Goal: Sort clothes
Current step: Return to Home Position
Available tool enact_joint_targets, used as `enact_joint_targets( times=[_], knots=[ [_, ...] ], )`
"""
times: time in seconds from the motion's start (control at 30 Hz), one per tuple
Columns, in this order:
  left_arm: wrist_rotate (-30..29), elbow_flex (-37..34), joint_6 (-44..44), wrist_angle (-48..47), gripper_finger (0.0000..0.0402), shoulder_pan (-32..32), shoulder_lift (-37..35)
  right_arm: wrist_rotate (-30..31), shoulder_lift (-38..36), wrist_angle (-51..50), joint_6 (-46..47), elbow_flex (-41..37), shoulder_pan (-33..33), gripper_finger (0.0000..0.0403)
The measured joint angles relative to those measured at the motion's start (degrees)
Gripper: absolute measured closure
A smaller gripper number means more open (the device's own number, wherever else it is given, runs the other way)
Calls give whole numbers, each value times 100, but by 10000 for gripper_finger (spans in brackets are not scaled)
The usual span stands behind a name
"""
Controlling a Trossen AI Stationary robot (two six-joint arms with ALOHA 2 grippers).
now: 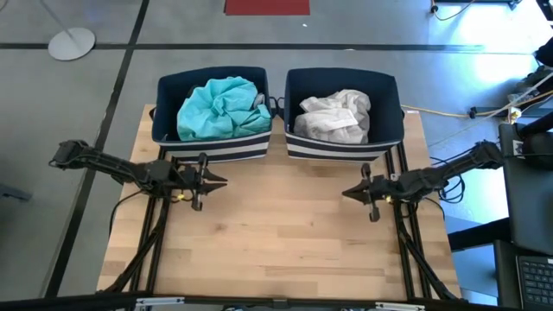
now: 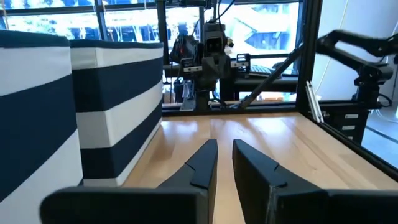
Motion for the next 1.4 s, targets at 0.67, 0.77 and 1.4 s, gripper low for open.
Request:
enact_joint_targets(
  times=[0.67, 0.77, 1.4],
  knots=[
    [68, -2, -340, -708, 361, -2, -670, -266, -2219, -898, -581, -540, 0, 393],
    [101, -2, -593, -792, 361, -2, -668, -241, -2221, -900, -581, -540, 0, 393],
    [83, -2, -750, -2679, 361, -2, -665, -139, -2228, -482, 772, -509, 0, 393]
  ],
)
